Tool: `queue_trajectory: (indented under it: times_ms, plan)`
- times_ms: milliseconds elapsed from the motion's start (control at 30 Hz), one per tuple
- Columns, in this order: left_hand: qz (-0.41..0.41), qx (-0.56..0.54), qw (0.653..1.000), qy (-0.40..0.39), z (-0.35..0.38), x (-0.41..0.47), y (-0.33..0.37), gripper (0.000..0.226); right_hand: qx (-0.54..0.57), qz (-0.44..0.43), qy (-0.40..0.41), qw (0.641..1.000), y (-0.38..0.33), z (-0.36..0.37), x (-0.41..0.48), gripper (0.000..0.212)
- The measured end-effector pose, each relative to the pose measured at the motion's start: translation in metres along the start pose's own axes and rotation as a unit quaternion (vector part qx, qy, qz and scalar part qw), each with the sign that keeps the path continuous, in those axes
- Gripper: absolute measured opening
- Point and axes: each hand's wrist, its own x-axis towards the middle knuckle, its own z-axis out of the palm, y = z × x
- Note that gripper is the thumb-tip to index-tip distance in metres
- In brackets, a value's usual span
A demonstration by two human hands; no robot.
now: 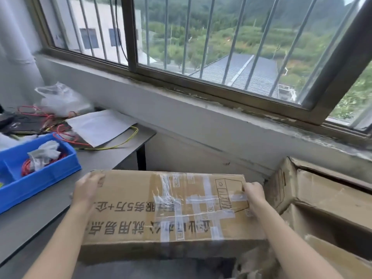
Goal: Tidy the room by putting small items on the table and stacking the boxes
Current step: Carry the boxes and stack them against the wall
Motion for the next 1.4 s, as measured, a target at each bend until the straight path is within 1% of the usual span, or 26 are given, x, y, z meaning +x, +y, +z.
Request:
queue_trajectory:
  times_ms: [100,167,267,333,400,433,467,533,567,600,667,700,767,933,1067,1200,1267,1400]
  plan:
    - [0.035,0.022,0.999,-0.011,0.048,-0.013,0.048,0.046,0.018,0.011,0.001,1.000,-0.003,-0.013,0.037,0.007]
    - [0.054,0.045,0.997,-0.028,0.082,-0.003,0.071,0.058,0.019,0.021,0.026,0.999,-0.003,-0.021,0.059,0.009]
    - [0.071,0.055,0.993,-0.072,0.136,0.027,0.090,0.068,0.031,0.038,0.074,0.996,-0.004,-0.033,0.086,0.015]
    - [0.075,0.067,0.990,-0.103,0.172,0.050,0.101,0.062,0.055,0.060,0.103,0.991,-0.008,-0.039,0.105,0.016]
    - [0.079,0.093,0.983,-0.139,0.208,0.068,0.115,0.053,0.071,0.087,0.129,0.985,-0.012,-0.044,0.120,0.011]
    - [0.082,0.103,0.980,-0.152,0.227,0.080,0.121,0.057,0.064,0.095,0.139,0.984,-0.015,-0.047,0.125,0.006]
    - [0.088,0.111,0.976,-0.168,0.245,0.087,0.127,0.066,0.048,0.097,0.145,0.984,-0.019,-0.047,0.129,0.008]
    - [0.095,0.154,0.963,-0.202,0.276,0.098,0.134,0.082,-0.008,0.096,0.129,0.987,-0.029,-0.044,0.139,0.032]
    - [0.100,0.190,0.952,-0.219,0.290,0.100,0.137,0.085,-0.052,0.100,0.108,0.988,-0.034,-0.039,0.143,0.043]
    - [0.111,0.239,0.937,-0.230,0.303,0.107,0.138,0.084,-0.115,0.104,0.082,0.985,-0.039,-0.030,0.145,0.049]
    - [0.143,0.360,0.894,-0.226,0.322,0.117,0.145,0.077,-0.267,0.105,0.047,0.957,-0.042,-0.003,0.146,0.058]
    - [0.157,0.402,0.875,-0.220,0.330,0.123,0.148,0.077,-0.322,0.098,0.046,0.941,-0.041,0.013,0.143,0.061]
    - [0.175,0.450,0.850,-0.210,0.341,0.130,0.151,0.080,-0.372,0.077,0.068,0.923,-0.038,0.037,0.140,0.062]
    - [0.234,0.508,0.809,-0.178,0.352,0.135,0.138,0.071,-0.415,0.077,0.093,0.902,-0.032,0.041,0.147,0.062]
    - [0.276,0.514,0.795,-0.167,0.354,0.132,0.130,0.066,-0.415,0.078,0.100,0.901,-0.030,0.041,0.147,0.061]
    - [0.315,0.475,0.806,-0.162,0.353,0.124,0.128,0.058,-0.417,0.080,0.102,0.900,-0.035,0.039,0.145,0.062]
    - [0.340,0.453,0.805,-0.177,0.354,0.115,0.127,0.055,-0.408,0.083,0.095,0.904,-0.037,0.038,0.146,0.061]
    - [0.377,0.468,0.761,-0.245,0.363,0.095,0.132,0.052,-0.366,0.072,0.085,0.924,-0.039,0.031,0.138,0.061]
